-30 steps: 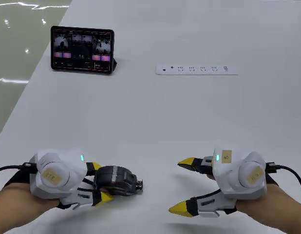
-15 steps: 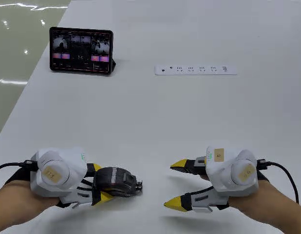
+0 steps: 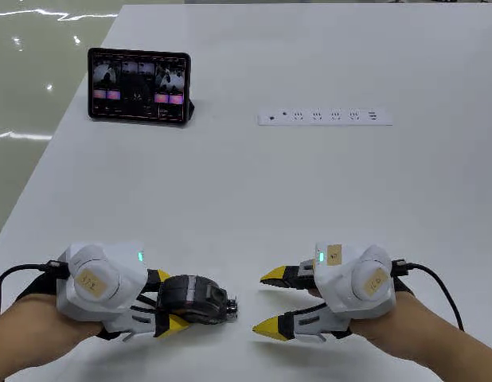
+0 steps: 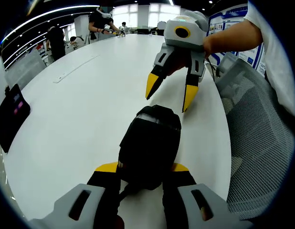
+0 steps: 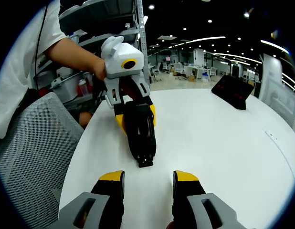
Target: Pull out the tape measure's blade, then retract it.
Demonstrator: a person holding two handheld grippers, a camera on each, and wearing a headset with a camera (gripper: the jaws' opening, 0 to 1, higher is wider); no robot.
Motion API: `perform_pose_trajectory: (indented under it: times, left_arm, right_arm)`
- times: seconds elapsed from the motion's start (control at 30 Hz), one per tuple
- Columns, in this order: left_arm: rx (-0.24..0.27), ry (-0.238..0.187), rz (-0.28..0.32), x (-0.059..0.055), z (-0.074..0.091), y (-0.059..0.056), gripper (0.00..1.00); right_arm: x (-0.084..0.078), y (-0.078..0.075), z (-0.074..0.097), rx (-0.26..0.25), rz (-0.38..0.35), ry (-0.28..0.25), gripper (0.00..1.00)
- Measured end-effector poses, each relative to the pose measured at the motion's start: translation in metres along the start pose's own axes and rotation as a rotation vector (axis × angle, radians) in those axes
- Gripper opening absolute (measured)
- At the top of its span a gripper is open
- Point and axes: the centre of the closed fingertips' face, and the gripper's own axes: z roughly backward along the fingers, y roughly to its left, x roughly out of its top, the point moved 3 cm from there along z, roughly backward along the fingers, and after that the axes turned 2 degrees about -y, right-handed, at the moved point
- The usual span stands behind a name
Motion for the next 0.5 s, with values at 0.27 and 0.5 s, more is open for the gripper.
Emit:
perform_pose_trajectory:
  times: [0.27, 0.5]
  left_arm:
    - [-0.001, 0.007, -0.005, 0.000, -0.001, -0.001, 0.29]
    - [-0.002, 0.009, -0.005, 0.000, -0.001, 0.000, 0.29]
  right_arm:
    - [-0.001, 0.004, -0.013, 0.024, 0.011, 0.010, 0.32]
    - [0.001, 0.005, -0.024, 0.041, 0.037, 0.011, 0.25]
